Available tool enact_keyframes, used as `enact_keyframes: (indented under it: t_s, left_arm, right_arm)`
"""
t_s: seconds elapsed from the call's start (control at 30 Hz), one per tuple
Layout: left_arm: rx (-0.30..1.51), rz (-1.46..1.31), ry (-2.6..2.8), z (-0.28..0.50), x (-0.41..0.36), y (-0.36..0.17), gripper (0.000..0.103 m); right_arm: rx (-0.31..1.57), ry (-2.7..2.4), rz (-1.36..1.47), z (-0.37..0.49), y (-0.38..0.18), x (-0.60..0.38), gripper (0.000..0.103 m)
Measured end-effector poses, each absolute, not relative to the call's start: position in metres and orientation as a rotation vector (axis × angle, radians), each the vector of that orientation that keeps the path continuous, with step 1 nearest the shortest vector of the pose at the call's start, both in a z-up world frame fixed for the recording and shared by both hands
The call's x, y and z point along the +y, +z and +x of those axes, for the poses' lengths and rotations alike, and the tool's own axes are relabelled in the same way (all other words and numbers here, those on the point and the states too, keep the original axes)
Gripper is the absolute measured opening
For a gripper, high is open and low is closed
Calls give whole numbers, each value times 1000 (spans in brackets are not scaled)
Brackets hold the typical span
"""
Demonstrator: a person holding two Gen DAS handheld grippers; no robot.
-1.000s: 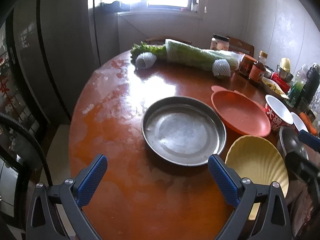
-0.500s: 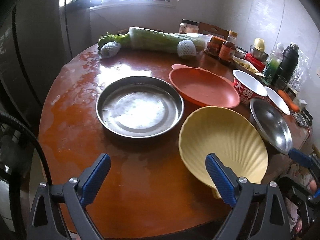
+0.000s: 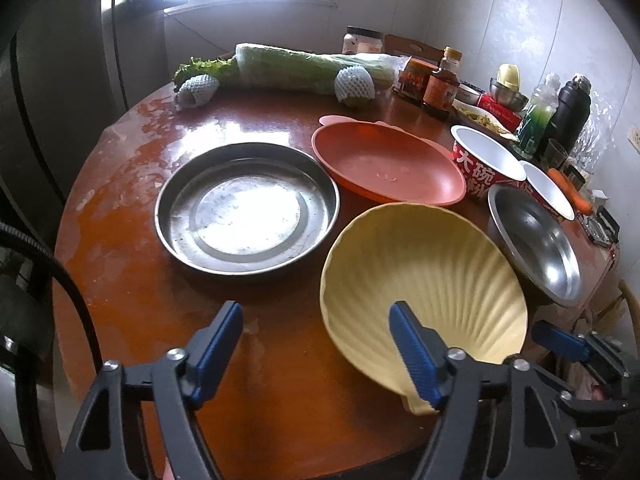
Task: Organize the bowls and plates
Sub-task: 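Close the left tool on the rim of the yellow shell plate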
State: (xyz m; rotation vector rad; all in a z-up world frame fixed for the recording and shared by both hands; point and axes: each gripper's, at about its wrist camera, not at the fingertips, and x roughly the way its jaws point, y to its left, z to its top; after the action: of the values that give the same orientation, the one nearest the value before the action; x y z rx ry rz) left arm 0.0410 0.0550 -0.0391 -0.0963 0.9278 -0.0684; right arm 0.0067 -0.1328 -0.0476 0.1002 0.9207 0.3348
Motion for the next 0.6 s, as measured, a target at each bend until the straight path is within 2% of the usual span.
enact_keyframes:
  t_s: [0.17,0.3,0.37,0.6]
  left_arm:
    - [939,-109,-89,46,53,-45,61]
    - [942,-111,-122,48,46,-48,44]
    - [944,-111,-139,49,44,-48,37]
    - [936,-96,-106,38,53,-46,36]
  right_arm:
    - [896,317,74,14,-50,-125,61]
    - [892,331,54,20,-54,-117,49]
    - [885,333,29,21,-54,-112,47]
    - [858,338,-37,15,-48,-97,47]
